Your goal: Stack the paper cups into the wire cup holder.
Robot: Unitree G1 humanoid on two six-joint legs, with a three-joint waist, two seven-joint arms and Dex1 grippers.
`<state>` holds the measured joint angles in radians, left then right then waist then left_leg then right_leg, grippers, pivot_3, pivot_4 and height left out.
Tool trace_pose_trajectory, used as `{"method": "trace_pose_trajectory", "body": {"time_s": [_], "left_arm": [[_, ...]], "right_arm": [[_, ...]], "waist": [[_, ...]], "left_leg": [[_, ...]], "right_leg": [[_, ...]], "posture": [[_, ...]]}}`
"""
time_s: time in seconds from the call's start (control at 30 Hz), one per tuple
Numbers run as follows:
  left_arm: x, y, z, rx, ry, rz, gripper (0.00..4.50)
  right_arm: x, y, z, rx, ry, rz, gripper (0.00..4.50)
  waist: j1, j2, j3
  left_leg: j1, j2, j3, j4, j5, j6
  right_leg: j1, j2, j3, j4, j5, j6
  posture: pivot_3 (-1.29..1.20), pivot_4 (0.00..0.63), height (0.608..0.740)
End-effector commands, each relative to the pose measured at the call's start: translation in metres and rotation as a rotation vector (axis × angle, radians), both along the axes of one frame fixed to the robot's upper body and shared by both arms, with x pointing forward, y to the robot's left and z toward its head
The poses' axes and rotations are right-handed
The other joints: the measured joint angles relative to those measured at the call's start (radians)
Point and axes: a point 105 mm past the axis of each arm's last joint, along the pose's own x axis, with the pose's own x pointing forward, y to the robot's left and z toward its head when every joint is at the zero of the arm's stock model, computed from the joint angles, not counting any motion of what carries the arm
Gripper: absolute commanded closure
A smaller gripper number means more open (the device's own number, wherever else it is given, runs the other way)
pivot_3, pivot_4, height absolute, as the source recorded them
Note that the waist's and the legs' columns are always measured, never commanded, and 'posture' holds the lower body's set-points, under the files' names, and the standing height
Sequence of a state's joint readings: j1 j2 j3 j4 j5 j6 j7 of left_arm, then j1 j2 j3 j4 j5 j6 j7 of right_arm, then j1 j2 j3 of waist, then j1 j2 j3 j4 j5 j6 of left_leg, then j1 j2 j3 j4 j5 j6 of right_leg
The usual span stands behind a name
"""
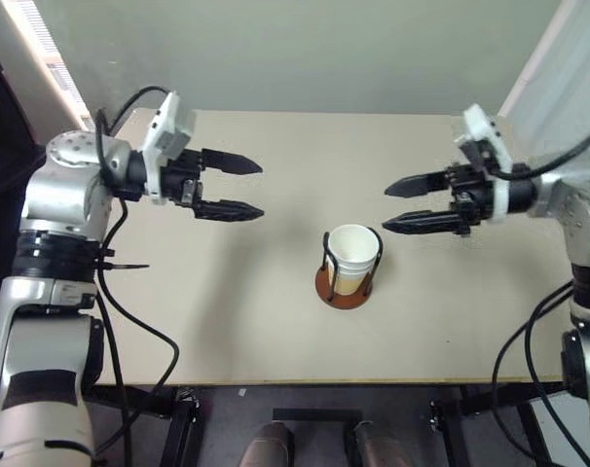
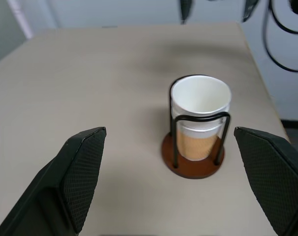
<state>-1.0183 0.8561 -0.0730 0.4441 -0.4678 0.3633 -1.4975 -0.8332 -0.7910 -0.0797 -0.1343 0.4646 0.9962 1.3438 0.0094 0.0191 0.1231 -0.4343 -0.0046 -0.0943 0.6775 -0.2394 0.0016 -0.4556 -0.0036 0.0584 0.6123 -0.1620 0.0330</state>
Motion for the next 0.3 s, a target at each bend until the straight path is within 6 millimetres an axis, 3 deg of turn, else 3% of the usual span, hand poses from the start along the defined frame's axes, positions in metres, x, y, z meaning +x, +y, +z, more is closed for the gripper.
{"method": "trace_pose_trajectory", "body": {"time_s": [0.03, 0.3], "left_arm": [[-0.002, 0.017, 0.013, -0.037, -0.031, 0.077, 0.0], [-0.008, 0.041, 0.004, -0.038, 0.03, 0.189, 0.0]], "right_arm": [[-0.013, -0.001, 0.003, 0.047, -0.022, -0.005, 0.84], [-0.016, -0.007, -0.004, 0.081, -0.008, -0.041, 0.84]], "waist": [[-0.002, 0.0, 0.0], [-0.006, 0.0, 0.0]], "left_leg": [[0.0, 0.0, 0.0, 0.0, 0.0, 0.0], [0.004, 0.0, 0.0, 0.001, -0.001, 0.003]], "right_leg": [[0.0, 0.0, 0.0, 0.0, 0.0, 0.0], [0.003, 0.0, 0.001, 0.002, 0.001, 0.0]], "posture": [[0.0, 0.15, 0.74], [0.0, 0.15, 0.74]]}}
